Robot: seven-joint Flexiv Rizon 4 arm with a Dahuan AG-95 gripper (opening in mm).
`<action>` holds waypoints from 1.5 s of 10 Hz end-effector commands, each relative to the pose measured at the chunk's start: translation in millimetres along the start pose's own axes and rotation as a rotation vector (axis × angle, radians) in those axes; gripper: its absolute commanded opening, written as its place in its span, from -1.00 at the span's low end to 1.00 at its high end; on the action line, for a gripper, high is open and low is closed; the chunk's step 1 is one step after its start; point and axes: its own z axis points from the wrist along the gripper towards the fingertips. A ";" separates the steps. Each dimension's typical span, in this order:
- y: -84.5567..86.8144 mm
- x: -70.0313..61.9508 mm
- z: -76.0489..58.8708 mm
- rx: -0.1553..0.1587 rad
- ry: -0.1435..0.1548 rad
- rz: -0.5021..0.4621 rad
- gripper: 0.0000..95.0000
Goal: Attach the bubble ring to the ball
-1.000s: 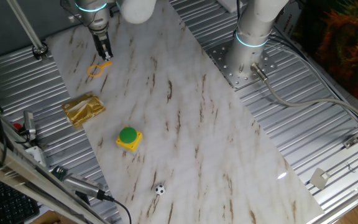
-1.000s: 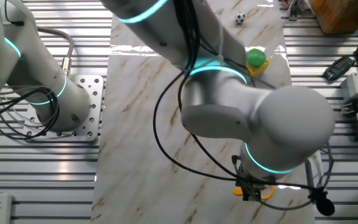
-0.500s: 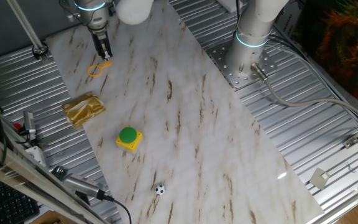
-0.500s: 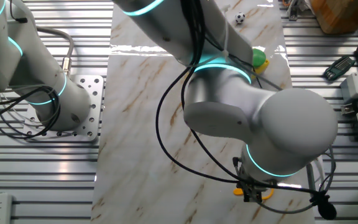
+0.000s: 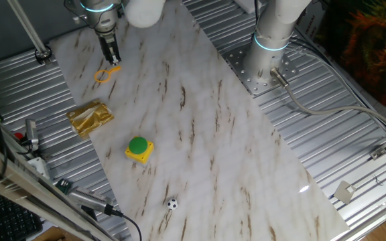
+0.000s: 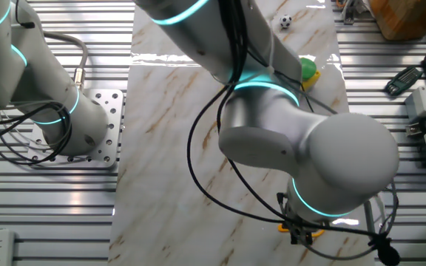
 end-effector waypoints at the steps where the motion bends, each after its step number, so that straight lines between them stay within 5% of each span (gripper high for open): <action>1: -2.3 -1.6 -1.7 -0.008 0.006 -0.002 -1.00; 6: -5.1 -6.2 1.4 -0.013 -0.022 -0.008 -1.00; 15: -6.0 -7.8 5.3 -0.038 -0.007 -0.029 -1.00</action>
